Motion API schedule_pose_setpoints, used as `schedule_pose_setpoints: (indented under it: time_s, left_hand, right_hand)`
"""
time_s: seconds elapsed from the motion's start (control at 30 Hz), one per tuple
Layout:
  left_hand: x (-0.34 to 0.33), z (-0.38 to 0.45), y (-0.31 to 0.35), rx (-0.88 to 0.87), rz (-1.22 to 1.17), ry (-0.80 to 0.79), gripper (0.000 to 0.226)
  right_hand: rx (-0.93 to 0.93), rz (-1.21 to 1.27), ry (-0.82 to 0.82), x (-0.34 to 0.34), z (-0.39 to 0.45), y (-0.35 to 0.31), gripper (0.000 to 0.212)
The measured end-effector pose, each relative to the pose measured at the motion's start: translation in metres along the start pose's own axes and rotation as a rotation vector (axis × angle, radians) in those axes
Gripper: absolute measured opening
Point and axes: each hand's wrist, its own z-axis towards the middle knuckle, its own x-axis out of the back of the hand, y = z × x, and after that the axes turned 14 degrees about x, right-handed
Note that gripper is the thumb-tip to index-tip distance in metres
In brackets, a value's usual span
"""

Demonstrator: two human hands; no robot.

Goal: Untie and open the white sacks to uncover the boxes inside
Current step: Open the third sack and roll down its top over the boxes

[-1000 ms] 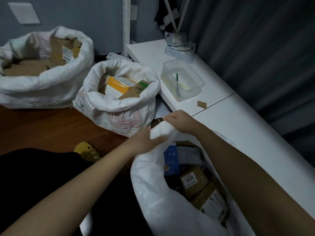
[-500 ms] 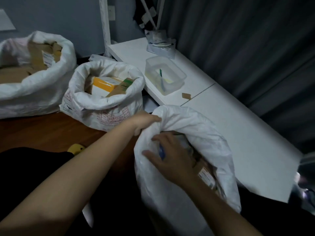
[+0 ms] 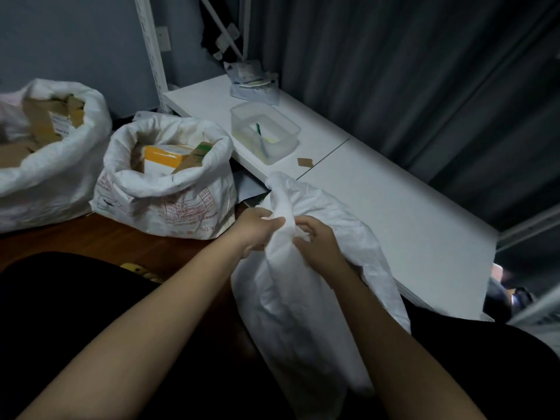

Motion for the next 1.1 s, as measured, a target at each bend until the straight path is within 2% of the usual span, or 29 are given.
schedule_pose_setpoints:
  time_s: [0.07, 0.17, 0.3, 0.37, 0.47, 0.53, 0.63, 0.7, 0.77, 0.83, 0.9, 0.97, 1.03, 1.1]
  left_hand:
    - [-0.007, 0.000, 0.002, -0.044, -0.092, 0.063, 0.022]
    - [-0.016, 0.002, 0.010, -0.050, -0.300, 0.022, 0.029]
    - [-0.028, -0.007, 0.008, -0.007, -0.653, -0.184, 0.033]
    - [-0.032, -0.011, 0.001, -0.005, -0.619, -0.185, 0.037]
    - [-0.034, -0.013, -0.010, 0.000, -0.278, -0.061, 0.051]
    - [-0.036, -0.012, -0.016, 0.023, -0.294, -0.057, 0.048]
    - [-0.034, -0.006, -0.017, 0.058, -0.414, 0.004, 0.034]
    - [-0.027, 0.001, -0.014, 0.052, -0.509, -0.009, 0.039]
    - [-0.025, 0.005, -0.013, 0.033, -0.663, -0.119, 0.042]
    - [-0.026, 0.004, -0.013, -0.004, -0.775, -0.219, 0.040]
    - [-0.028, 0.004, -0.017, 0.009, -0.822, -0.226, 0.038]
    - [-0.030, 0.003, -0.022, 0.029, -0.667, -0.098, 0.041]
    - [-0.036, 0.000, -0.031, 0.048, -0.360, 0.034, 0.050]
    - [-0.043, -0.003, -0.038, 0.051, -0.292, 0.068, 0.042]
  right_hand:
    - [0.025, -0.032, 0.050, -0.001, -0.004, -0.005, 0.036]
    - [0.086, -0.126, 0.247, -0.004, -0.026, -0.016, 0.035]
    - [0.149, -0.341, 0.184, -0.011, -0.049, -0.013, 0.054]
    - [0.206, -0.397, 0.199, -0.009, -0.047, -0.009, 0.046]
    - [0.329, -0.620, 0.188, -0.010, -0.042, -0.005, 0.041]
    - [0.397, -0.722, 0.121, -0.014, -0.044, -0.003, 0.038]
    - [0.380, -0.600, -0.018, -0.019, -0.050, -0.009, 0.045]
    - [0.227, -0.388, 0.001, -0.011, -0.064, -0.009, 0.062]
    - [0.116, -0.291, 0.071, -0.002, -0.080, -0.005, 0.071]
    - [0.158, -0.350, 0.090, 0.001, -0.090, 0.002, 0.056]
    - [0.181, -0.366, 0.142, -0.001, -0.087, 0.006, 0.040]
    - [0.159, -0.355, 0.163, -0.003, -0.075, 0.004, 0.035]
    - [0.155, -0.358, 0.136, -0.009, -0.065, 0.006, 0.038]
    - [0.153, -0.391, 0.116, -0.017, -0.061, 0.010, 0.040]
